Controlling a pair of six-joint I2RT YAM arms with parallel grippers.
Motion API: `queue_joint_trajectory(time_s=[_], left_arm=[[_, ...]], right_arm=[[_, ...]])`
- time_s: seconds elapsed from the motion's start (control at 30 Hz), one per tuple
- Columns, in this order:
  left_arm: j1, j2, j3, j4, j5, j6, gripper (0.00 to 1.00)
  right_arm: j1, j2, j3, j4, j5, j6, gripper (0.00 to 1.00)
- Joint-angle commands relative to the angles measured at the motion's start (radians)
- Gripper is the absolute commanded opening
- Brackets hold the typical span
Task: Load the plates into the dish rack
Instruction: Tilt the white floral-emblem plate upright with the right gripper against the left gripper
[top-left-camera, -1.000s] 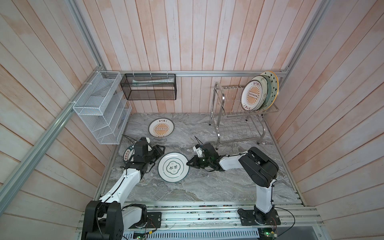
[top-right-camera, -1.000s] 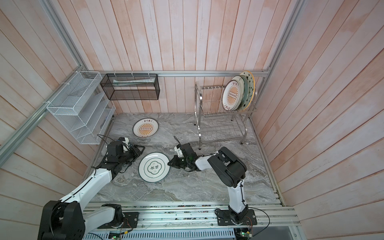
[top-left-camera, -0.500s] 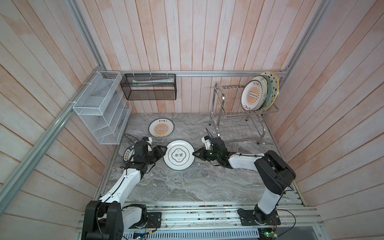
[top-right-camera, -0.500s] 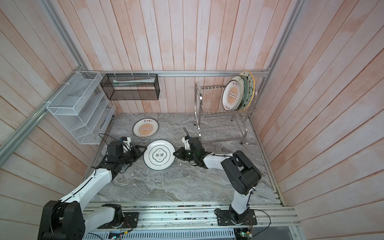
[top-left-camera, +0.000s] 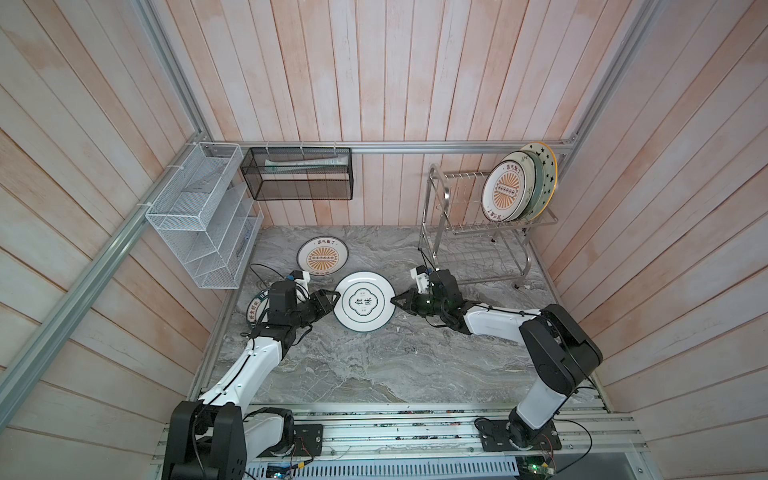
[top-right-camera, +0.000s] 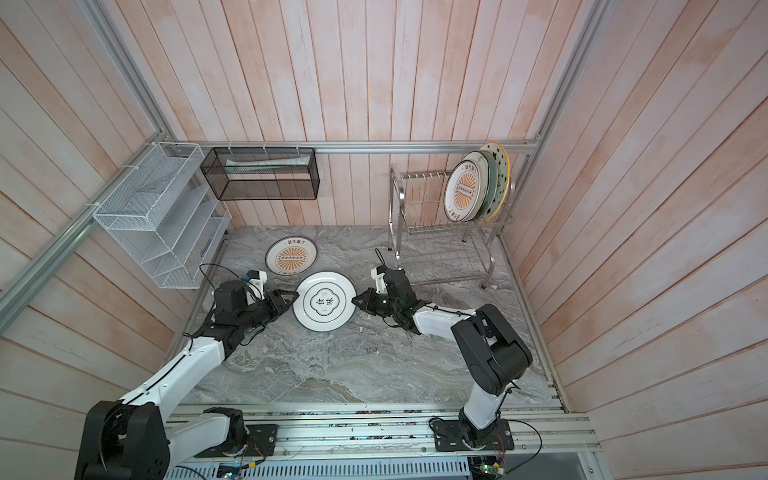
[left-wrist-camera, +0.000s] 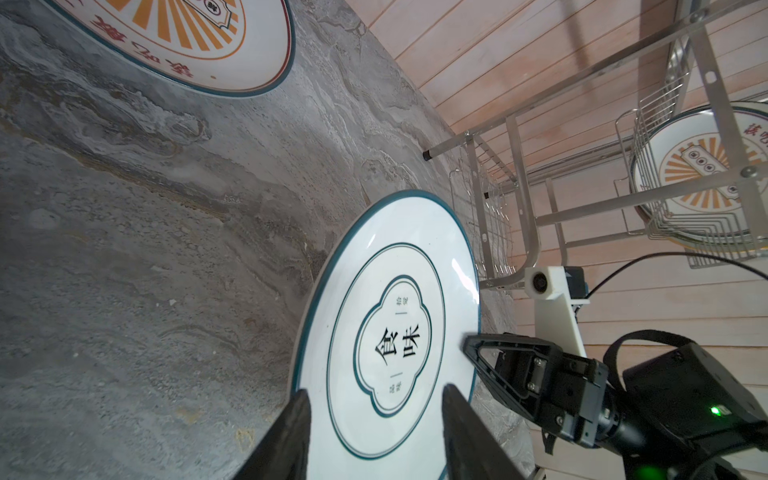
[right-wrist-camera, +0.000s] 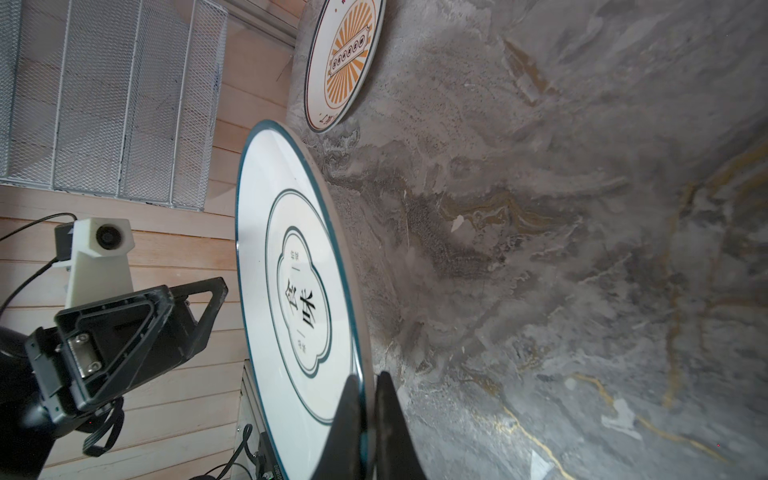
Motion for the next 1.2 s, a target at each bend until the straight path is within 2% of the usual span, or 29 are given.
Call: queue_joint_trajectory(time_s=[0.0, 0.5, 0.73, 0.93, 1.17], left_arm=[[-0.009, 0.003, 0.015, 0.006, 0.006, 0.029, 0.52], [-0.054, 0.025, 0.037, 0.017, 0.017, 0.040, 0.50], [-0.070, 0.030, 0.028, 0.097, 0.075, 0.005, 0.41], [-0.082, 0.042, 0.034, 0.112, 0.095, 0.004, 0.26], [-0.087, 0.042, 0.035, 0.120, 0.102, 0.004, 0.14]], right_arm=[[-0.009, -0.056, 0.009, 0.032, -0.003, -0.005, 0.00], [-0.018, -0.105, 0.009, 0.026, -0.010, -0.012, 0.00], [-0.018, -0.098, 0.009, 0.030, -0.014, -0.014, 0.00], [-0.019, -0.105, 0.008, 0.040, -0.018, -0.015, 0.00], [-0.018, -0.115, 0.013, 0.036, -0.021, -0.024, 0.00]])
